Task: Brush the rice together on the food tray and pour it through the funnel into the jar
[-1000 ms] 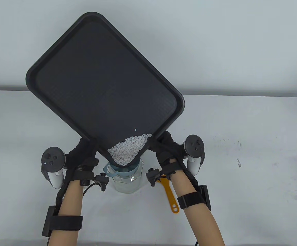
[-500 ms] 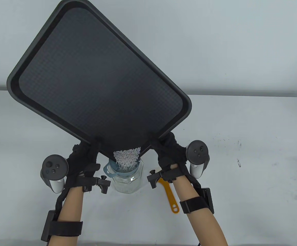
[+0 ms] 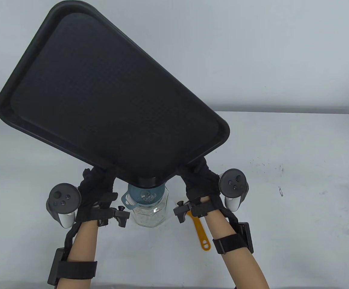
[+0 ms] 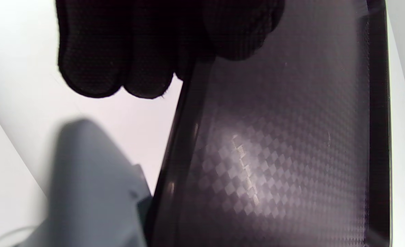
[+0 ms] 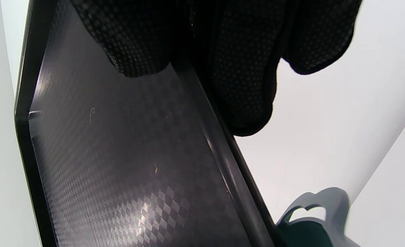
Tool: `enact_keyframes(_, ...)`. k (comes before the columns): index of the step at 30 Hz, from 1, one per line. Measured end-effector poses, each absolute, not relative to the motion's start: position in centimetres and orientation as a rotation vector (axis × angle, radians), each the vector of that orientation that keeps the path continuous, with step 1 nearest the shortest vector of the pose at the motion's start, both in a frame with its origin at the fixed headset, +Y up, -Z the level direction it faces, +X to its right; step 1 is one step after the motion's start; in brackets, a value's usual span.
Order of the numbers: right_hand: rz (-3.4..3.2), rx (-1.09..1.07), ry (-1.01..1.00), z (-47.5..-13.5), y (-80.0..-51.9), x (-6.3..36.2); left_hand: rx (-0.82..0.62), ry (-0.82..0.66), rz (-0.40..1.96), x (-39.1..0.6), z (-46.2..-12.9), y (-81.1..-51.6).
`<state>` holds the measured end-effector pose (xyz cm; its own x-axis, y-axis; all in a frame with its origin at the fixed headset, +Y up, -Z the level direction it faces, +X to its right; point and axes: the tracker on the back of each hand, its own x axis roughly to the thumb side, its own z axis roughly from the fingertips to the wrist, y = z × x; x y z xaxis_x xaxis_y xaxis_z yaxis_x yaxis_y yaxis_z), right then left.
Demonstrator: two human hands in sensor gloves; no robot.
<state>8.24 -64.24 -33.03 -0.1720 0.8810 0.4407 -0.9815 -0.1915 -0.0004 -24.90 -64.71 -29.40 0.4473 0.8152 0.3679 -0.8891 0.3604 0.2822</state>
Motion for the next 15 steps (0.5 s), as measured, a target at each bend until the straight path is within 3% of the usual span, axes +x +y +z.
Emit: enact_keyframes(15, 1.594, 0.388, -0.341, -31.9, -64.3, 10.0, 0.466, -0.290, 1.031, -23.2, -28.3, -62.8)
